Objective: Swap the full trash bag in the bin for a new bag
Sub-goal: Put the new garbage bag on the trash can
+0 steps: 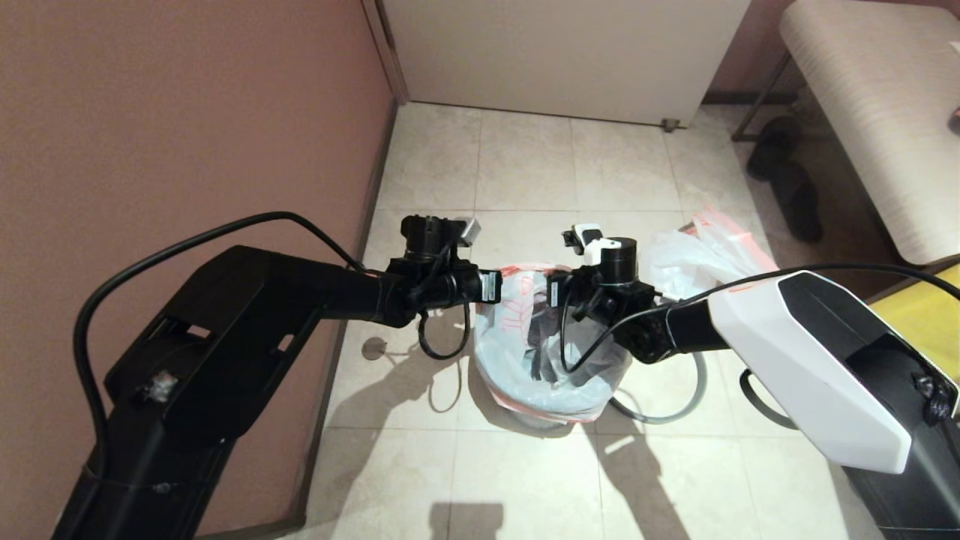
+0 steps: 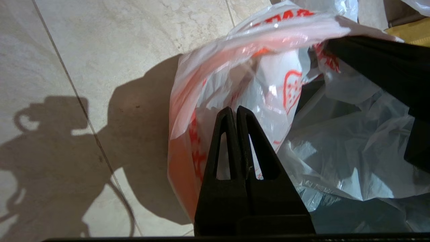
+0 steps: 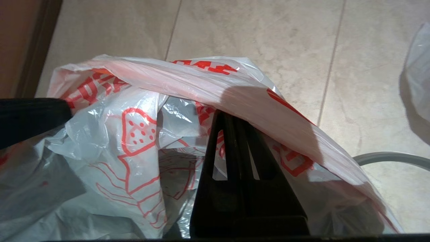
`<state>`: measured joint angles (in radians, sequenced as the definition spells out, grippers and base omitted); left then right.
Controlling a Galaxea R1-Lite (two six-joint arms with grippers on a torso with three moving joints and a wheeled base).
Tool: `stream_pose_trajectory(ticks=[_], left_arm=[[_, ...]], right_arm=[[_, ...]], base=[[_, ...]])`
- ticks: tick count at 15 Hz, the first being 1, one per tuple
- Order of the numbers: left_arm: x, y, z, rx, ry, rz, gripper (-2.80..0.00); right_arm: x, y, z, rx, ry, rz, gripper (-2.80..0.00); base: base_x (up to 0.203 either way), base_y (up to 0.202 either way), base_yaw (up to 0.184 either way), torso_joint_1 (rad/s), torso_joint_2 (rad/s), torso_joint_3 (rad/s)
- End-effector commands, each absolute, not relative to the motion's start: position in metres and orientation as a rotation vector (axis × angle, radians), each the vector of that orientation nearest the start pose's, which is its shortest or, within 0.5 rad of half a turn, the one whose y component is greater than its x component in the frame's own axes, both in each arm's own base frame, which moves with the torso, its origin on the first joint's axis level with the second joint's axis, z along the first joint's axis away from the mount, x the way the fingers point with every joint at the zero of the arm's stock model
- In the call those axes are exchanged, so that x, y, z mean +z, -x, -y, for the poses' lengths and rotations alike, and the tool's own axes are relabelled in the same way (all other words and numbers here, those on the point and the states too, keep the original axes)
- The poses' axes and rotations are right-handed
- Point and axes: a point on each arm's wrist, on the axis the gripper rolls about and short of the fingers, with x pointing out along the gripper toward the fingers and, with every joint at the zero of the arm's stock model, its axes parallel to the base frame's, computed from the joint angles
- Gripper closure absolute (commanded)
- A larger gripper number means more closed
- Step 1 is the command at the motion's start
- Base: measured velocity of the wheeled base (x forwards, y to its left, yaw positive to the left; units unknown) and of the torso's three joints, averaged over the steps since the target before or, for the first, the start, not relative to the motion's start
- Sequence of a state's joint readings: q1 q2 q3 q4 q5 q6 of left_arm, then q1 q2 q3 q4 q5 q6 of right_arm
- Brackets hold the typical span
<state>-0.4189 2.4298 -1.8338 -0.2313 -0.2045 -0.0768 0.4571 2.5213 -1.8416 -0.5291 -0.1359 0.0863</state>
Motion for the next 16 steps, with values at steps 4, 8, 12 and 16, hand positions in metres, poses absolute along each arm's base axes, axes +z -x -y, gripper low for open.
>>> stream_pose_trajectory(ticks=[4,8,12,16], left_arm=[[0.121,-0.465,0.211,-0.601,0.034,-0.392,0.0],[0.121,-0.466,0.211,-0.601,0.034,-0.392,0.0],[0.121,-0.466,0.211,-0.601,0.034,-0.391,0.0],[0.124,-0.466,0.209,-0.597,0.036,-0.382,0.0]], right_arm=[[0.129,-0.465,-0.235,0.298,-0.04,-0.123,0.0],[0.117,-0.463,-0.235,0.291,-0.027,-0.16,0.0],[0.104,-0.476,-0.219,0.252,-0.024,-0.173,0.0],[0.092,-0.498,-0.183,0.226,-0.029,-0.181,0.0]], base=[[0.0,0.0,0.0,0.0,0.0,0.0],[0.0,0.0,0.0,0.0,0.0,0.0],[0.0,0.0,0.0,0.0,0.0,0.0],[0.0,0.0,0.0,0.0,0.0,0.0]])
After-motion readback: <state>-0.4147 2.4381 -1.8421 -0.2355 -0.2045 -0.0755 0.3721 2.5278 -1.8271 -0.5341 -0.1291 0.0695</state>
